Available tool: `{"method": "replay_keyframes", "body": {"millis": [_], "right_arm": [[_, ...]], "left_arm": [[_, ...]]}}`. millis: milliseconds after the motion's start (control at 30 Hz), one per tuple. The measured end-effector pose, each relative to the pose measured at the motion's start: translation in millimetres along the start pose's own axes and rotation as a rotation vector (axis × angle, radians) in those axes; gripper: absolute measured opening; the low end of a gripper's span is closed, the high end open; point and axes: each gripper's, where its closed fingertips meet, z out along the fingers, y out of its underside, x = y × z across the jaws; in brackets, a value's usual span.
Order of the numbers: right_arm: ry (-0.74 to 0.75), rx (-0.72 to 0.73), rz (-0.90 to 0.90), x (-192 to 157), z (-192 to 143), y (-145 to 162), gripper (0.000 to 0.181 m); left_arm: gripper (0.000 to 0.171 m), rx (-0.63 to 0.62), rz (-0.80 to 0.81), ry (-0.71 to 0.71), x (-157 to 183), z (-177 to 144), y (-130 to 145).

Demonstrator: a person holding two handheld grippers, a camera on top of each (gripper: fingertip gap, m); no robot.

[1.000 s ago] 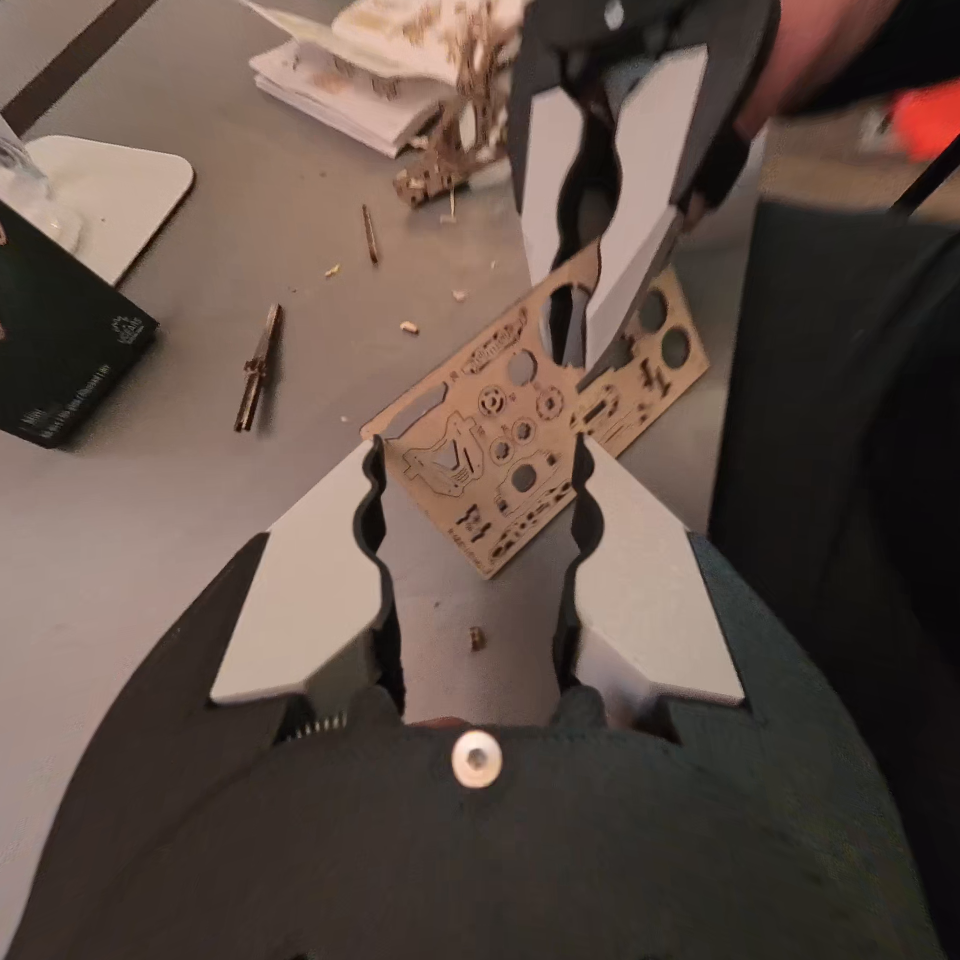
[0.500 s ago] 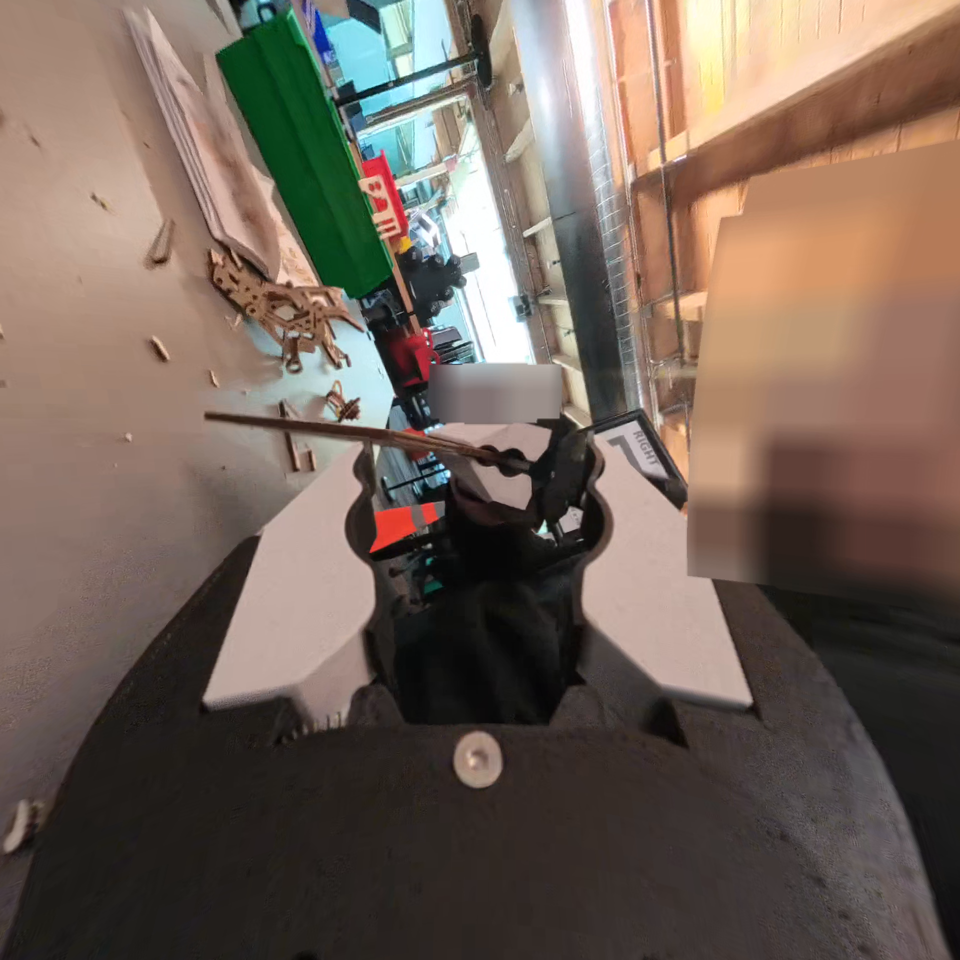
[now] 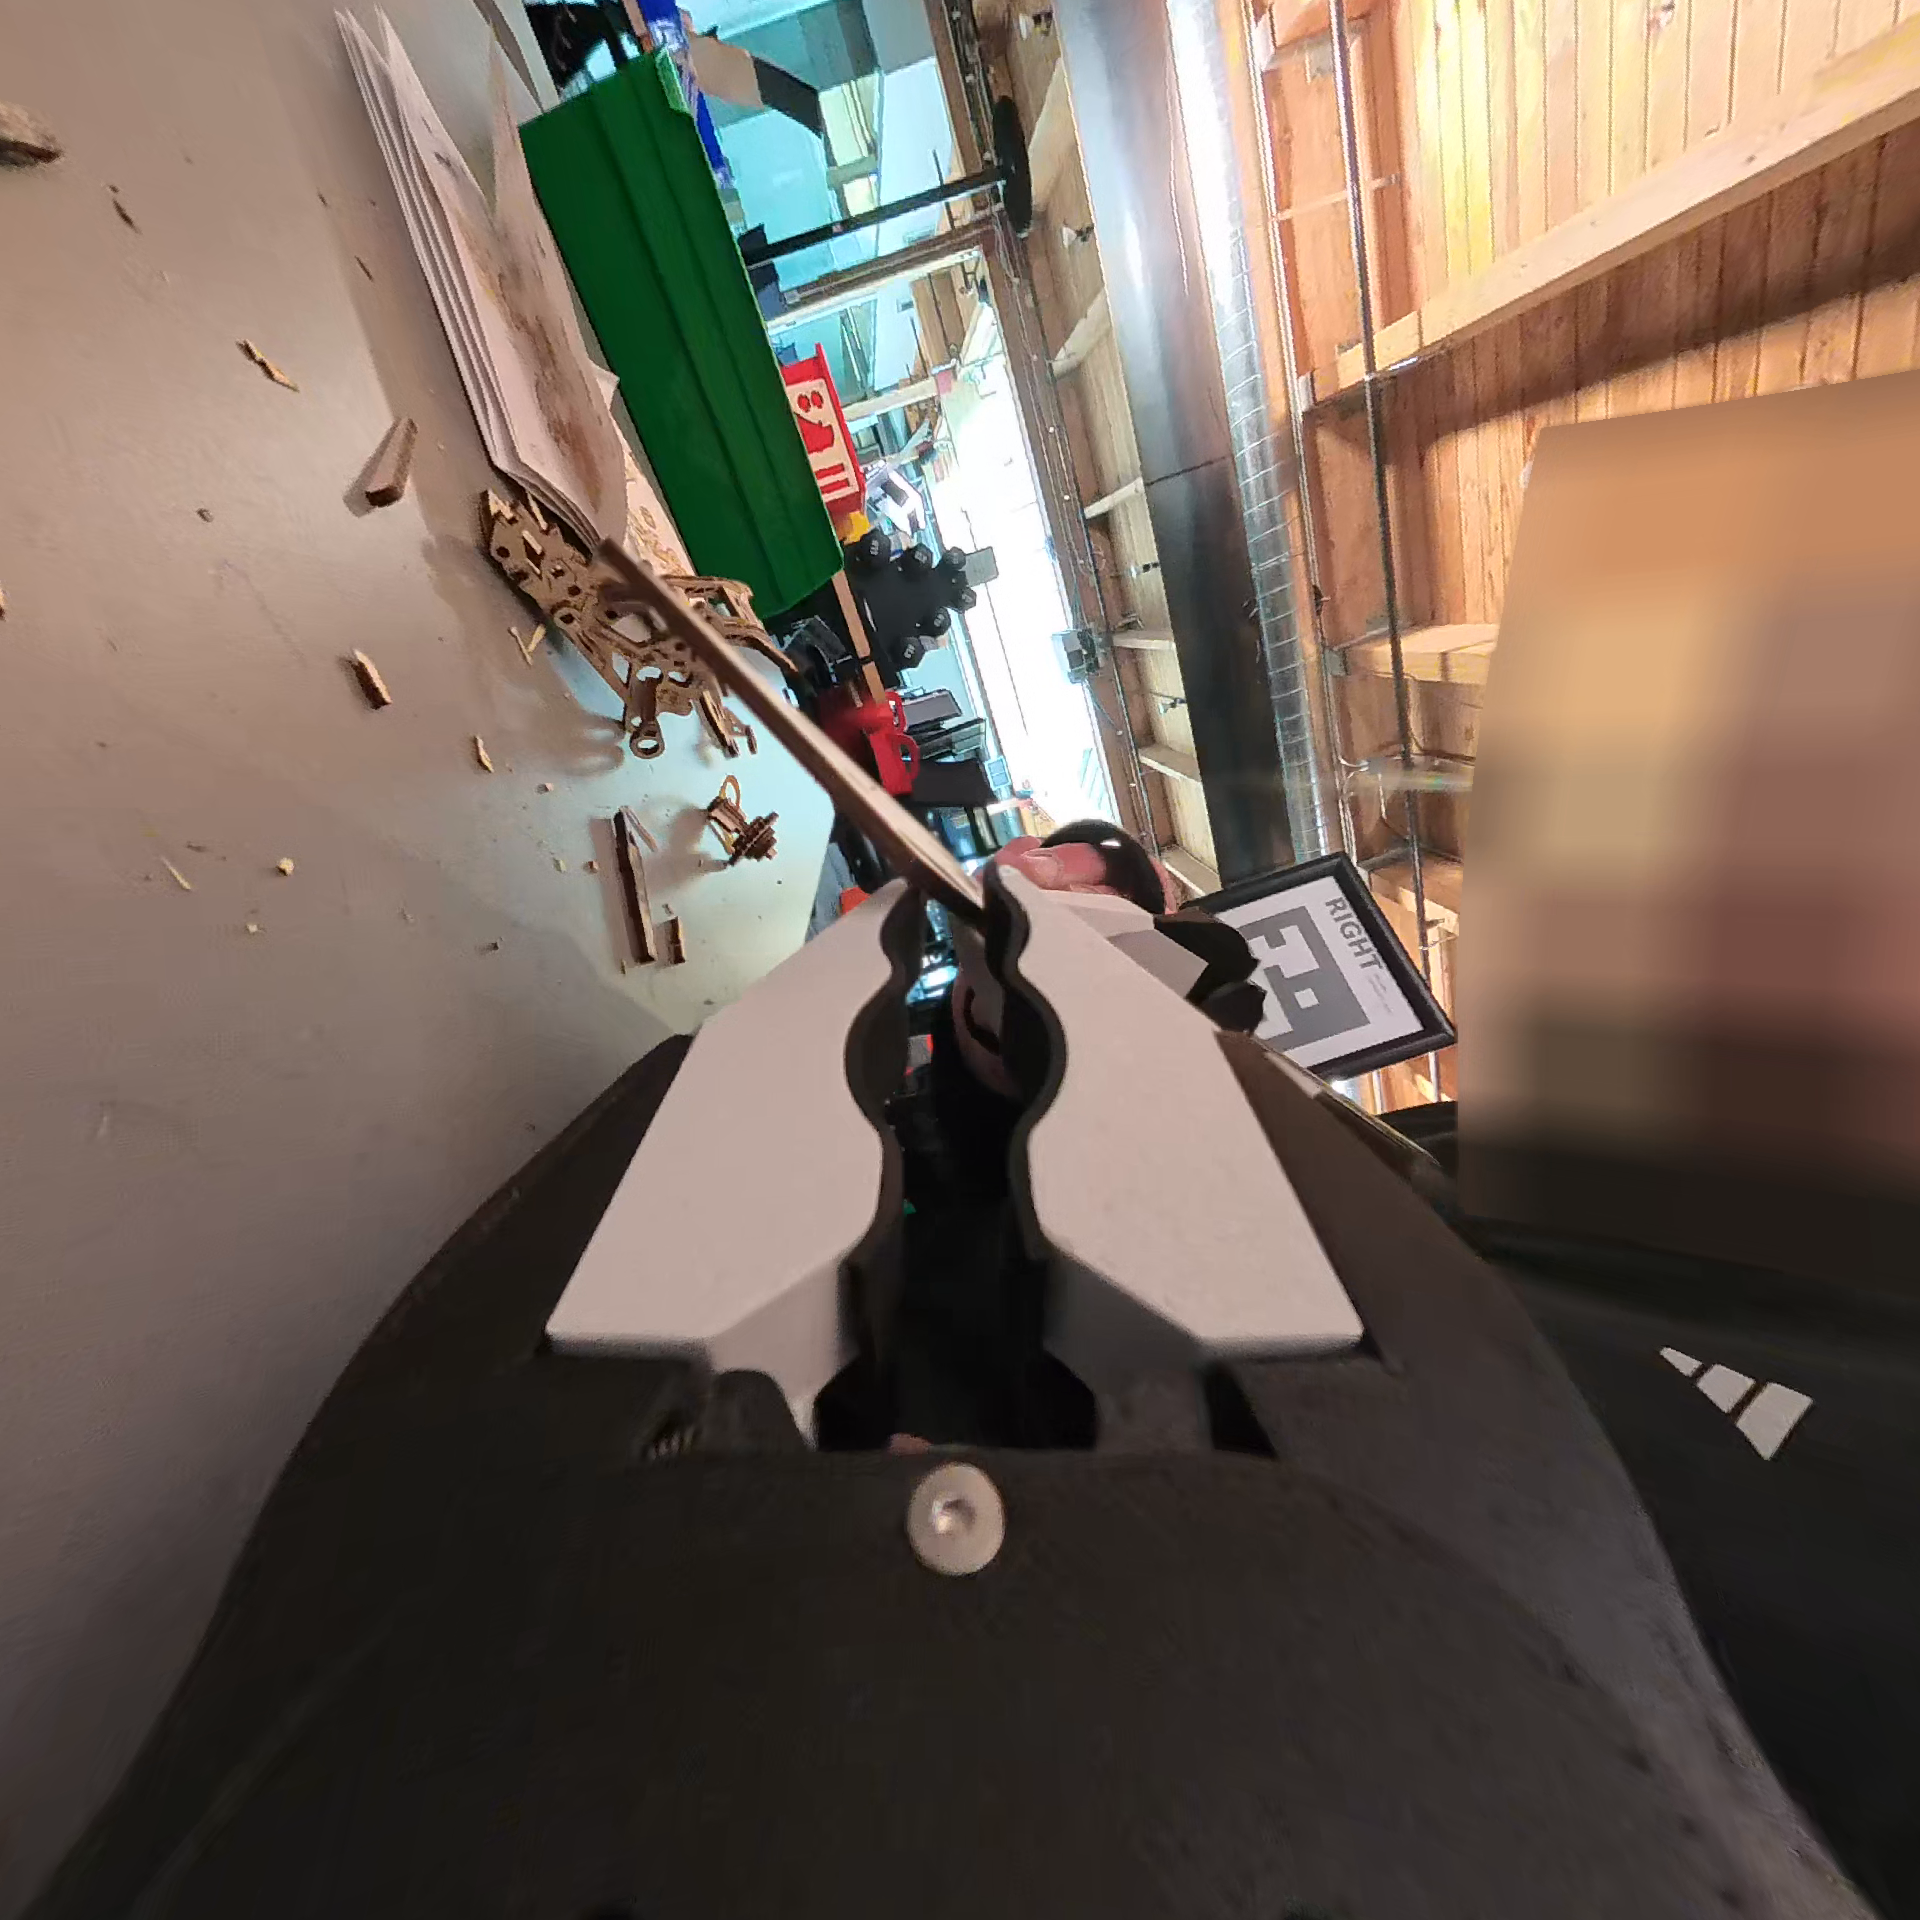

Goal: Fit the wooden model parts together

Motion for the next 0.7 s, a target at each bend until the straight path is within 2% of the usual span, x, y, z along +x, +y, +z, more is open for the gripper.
{"method": "replay_keyframes", "body": {"millis": [133,333,433,533,633,700], "right_arm": [[-0.026,-0.002,0.052,-5,3,2,0.003],[-0.117,0.019,0.237,0,0,4,0.028],[-0.154,0.056,0.315,0,-3,8,0.028],[-0.160,0.101,0.486,15,-10,12,0.032],[-0.130,0.105,0.670,40,-14,26,0.039],[-0.170,0.112,0.814,46,-14,34,0.043]], "left_arm": [[0.006,0.012,0.068,-0.005,4,0,-5],[0.000,0.009,0.139,-0.034,3,-7,-18],[0.001,-0.009,0.179,-0.046,5,-8,-21],[0.001,-0.065,0.226,-0.089,2,-10,-20],[0.000,-0.208,0.309,-0.166,-1,-9,-7],[0.001,-0.284,0.360,-0.169,4,-6,0]]}}
